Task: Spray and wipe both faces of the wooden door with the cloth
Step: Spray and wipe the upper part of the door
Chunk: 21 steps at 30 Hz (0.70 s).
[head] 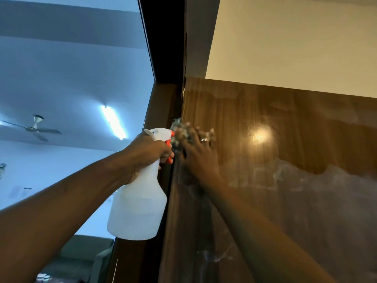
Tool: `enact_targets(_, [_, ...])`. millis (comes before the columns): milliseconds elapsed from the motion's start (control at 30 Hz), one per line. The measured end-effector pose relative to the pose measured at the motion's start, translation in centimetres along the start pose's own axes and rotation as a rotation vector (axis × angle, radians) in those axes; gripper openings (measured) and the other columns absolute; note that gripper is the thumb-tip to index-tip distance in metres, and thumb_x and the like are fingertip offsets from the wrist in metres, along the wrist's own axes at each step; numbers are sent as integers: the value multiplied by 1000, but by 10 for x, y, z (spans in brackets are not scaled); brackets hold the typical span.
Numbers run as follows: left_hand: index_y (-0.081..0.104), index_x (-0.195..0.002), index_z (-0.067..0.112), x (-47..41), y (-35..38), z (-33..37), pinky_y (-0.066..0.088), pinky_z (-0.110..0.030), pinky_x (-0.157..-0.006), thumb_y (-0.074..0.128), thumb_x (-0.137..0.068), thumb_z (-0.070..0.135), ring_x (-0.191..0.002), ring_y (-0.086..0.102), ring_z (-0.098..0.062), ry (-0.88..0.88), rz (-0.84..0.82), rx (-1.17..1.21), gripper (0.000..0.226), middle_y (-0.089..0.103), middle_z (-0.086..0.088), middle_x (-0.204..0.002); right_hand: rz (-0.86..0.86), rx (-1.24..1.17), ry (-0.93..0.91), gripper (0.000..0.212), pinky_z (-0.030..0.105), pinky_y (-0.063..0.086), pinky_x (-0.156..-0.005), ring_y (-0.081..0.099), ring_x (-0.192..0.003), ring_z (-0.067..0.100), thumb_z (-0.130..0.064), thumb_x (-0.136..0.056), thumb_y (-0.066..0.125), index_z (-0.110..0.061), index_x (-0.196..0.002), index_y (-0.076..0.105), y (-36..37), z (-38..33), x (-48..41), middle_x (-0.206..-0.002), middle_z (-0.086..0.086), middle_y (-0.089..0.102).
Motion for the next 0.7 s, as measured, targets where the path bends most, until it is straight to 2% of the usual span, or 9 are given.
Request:
enact_targets(67, [55,-72,7,4,-4,0,46,-24,-55,55,-81,3,-53,58,-15,-11,35,-5,10,59,-10,-68,-8,-10,-122,63,60,4,-119,21,-148,33,-54,-97,34,-39,-155,16,4,-13,49,-163,5,18])
enact_targets(167, [61,-79,0,13,-2,0,50,-32,-65,55,-76,5,-72,61,-27,-36,7,2,8,67,-15,-80,-21,-5,-204,67,58,10,-119,24,-147,31,-54,-94,38,-37,-156,17,9,5,117,-163,5,20])
enact_targets(233, [64,-89,0,19,4,0,51,-36,-70,55,-74,5,-86,64,-33,-53,0,-2,18,68,-18,-87,-13,6,-138,68,57,9,-119,24,-147,31,-55,-93,39,-38,-156,17,8,39,131,-163,5,20])
enact_targets(300, [63,-94,3,23,12,0,52,-39,-75,56,-78,4,-96,63,-36,-81,-3,-13,18,66,-20,-94,6,-6,-9,62,58,6,-120,22,-148,30,-55,-97,33,-39,-155,19,2,67,115,-163,4,19])
enact_targets(400, [61,-88,7,25,23,0,53,-42,-80,57,-82,5,-95,62,-34,-101,5,-31,7,64,-19,-93,26,-31,154,59,59,-3,-119,14,-150,28,-55,-100,25,-39,-155,14,-11,73,64,-164,3,14])
enact_targets(467, [61,-87,8,28,27,-2,53,-42,-80,59,-81,8,-91,61,-33,-106,15,-55,7,63,-20,-95,21,-54,169,61,60,-8,-117,11,-151,30,-57,-99,25,-39,-156,10,-10,54,39,-165,3,11])
enact_targets(533, [62,-95,6,29,29,-1,55,-42,-75,62,-71,14,-89,61,-34,-116,28,-93,25,63,-21,-96,13,-86,90,62,61,-9,-117,15,-149,33,-56,-98,30,-40,-155,12,-5,31,38,-164,4,14])
enact_targets(600, [60,-106,7,31,29,2,55,-37,-65,62,-62,19,-84,60,-35,-116,47,-117,46,61,-23,-93,11,-65,-54,63,60,-2,-118,22,-147,34,-54,-98,36,-38,-155,17,0,14,64,-162,6,21])
enact_targets(700, [62,-107,12,34,36,8,55,-40,-68,61,-56,21,-94,61,-40,-88,17,-84,52,62,-24,-99,29,-65,-175,64,58,10,-119,29,-145,32,-51,-96,42,-34,-155,24,2,28,117,-160,7,28])
Point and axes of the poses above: each hand's wrist, its own x-axis away from the middle knuckle, its own y-axis out of the palm, z = x × y, the point moved 4 cm from there along -x, towards the middle knuckle
